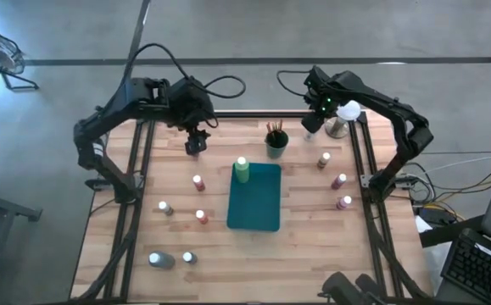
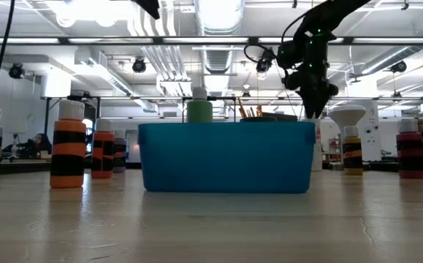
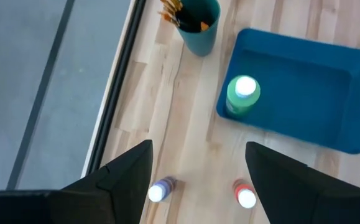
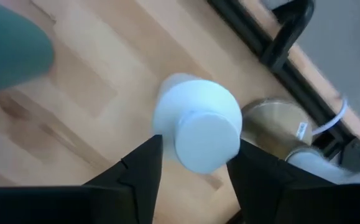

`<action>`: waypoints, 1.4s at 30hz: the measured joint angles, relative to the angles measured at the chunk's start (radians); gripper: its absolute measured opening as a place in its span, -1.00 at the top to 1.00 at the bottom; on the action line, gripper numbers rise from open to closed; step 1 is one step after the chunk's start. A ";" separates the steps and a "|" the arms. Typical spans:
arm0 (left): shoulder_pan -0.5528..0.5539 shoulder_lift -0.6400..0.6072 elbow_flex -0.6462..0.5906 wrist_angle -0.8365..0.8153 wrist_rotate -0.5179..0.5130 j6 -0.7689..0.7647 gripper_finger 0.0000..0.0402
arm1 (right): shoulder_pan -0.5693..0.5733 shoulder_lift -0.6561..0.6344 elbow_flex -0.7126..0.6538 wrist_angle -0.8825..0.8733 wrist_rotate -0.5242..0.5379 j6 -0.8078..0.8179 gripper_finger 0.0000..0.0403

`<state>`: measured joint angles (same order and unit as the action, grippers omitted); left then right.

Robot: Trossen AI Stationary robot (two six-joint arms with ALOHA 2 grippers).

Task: Pick & Place Paint Supplies
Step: Put the large white paint bottle into the blue bin

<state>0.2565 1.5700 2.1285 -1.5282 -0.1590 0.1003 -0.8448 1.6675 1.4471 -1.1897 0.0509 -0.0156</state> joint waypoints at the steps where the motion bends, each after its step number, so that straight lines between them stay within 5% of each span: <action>1: 0.001 0.000 -0.008 0.001 0.000 0.001 -0.30 | 0.000 0.000 0.000 0.006 0.001 -0.003 0.18; 12: 0.012 0.000 -0.026 -0.001 0.000 0.010 -0.30 | -0.001 -0.008 -0.001 0.000 0.001 -0.015 0.36; 28: 0.013 -0.001 -0.026 -0.001 0.000 0.006 -0.30 | 0.000 -0.008 0.005 0.030 0.004 -0.014 0.07; 42: 0.013 -0.001 -0.026 -0.002 0.000 0.007 -0.30 | 0.000 -0.008 0.006 0.040 0.000 -0.017 0.42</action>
<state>0.2691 1.5688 2.1025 -1.5299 -0.1593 0.1070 -0.8448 1.6596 1.4532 -1.1492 0.0514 -0.0330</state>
